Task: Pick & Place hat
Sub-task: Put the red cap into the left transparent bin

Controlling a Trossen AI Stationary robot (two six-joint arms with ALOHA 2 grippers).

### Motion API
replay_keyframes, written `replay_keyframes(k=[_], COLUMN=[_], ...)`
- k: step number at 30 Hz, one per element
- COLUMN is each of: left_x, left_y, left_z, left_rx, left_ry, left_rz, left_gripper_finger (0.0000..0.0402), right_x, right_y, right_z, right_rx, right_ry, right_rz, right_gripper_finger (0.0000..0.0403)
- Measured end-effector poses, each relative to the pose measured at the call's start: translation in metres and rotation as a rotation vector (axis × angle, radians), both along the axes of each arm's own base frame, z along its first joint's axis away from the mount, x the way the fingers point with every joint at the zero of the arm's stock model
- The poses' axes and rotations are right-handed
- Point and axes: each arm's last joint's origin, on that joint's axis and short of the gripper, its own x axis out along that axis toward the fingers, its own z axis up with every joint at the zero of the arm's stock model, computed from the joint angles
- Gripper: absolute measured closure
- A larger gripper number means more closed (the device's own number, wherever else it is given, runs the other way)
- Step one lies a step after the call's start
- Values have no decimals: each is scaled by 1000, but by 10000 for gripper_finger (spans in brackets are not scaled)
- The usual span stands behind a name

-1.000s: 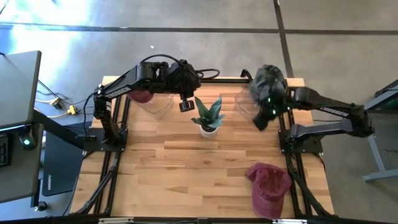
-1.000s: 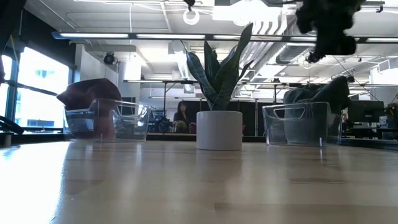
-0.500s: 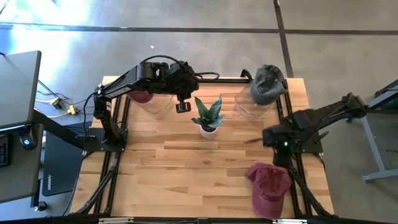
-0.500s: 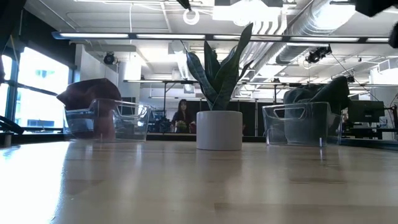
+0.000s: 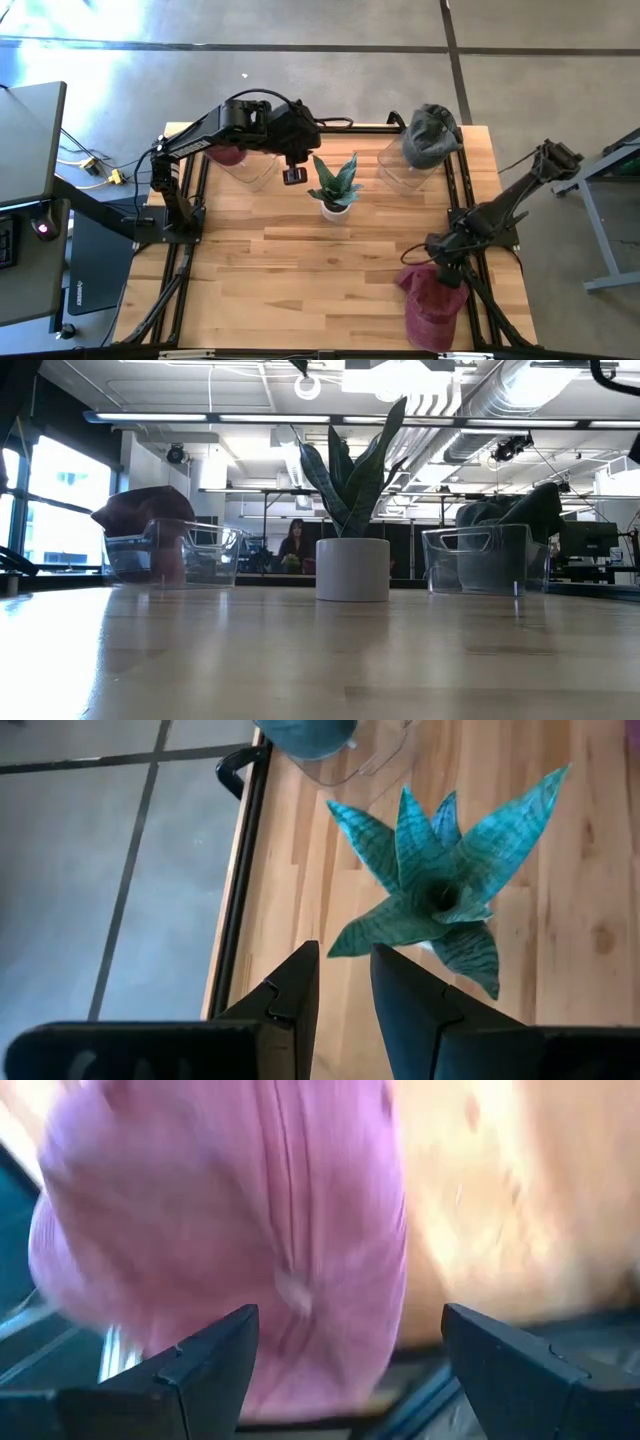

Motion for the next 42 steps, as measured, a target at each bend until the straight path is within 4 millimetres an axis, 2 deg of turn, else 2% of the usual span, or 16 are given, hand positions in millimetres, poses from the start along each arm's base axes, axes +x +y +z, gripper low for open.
replay_keyframes(k=[6, 15, 20, 24, 29, 32, 33, 35, 39, 42], left_x=[2, 2, 2, 3, 3, 3, 3, 3, 6, 8], left_y=[-1, -1, -1, -1, -1, -1, -1, -1, 0, 0], left_z=[1, 1, 2, 2, 2, 2, 2, 2, 5, 7], left_rx=[-35, -52, -58, -57, -59, -61, -62, -60, -58, -67], left_ry=[-36, -46, -51, -57, -58, -61, -63, -69, -106, -136], left_rz=[-17, 5, 13, 13, 15, 19, 21, 23, 21, 12], left_gripper_finger=[315, 315, 315, 315, 315, 315, 315, 315, 315, 315], right_x=[2, 8, 11, 13, 13, 15, 16, 19, 25, 24], right_y=[6, 25, 32, 36, 39, 38, 36, 32, 13, -4], right_z=[-2, -11, -19, -26, -25, -14, -9, 8, 50, 77], right_rx=[-124, -86, -108, -105, -15, 120, 176, 287, 476, 547], right_ry=[-162, -229, -204, -150, -124, -146, -164, -212, -339, -413], right_rz=[97, 326, 314, 310, 327, 324, 320, 298, 198, 118], right_gripper_finger=[93, 94, 103, 154, 278, 366, 381, 380, 349, 364])
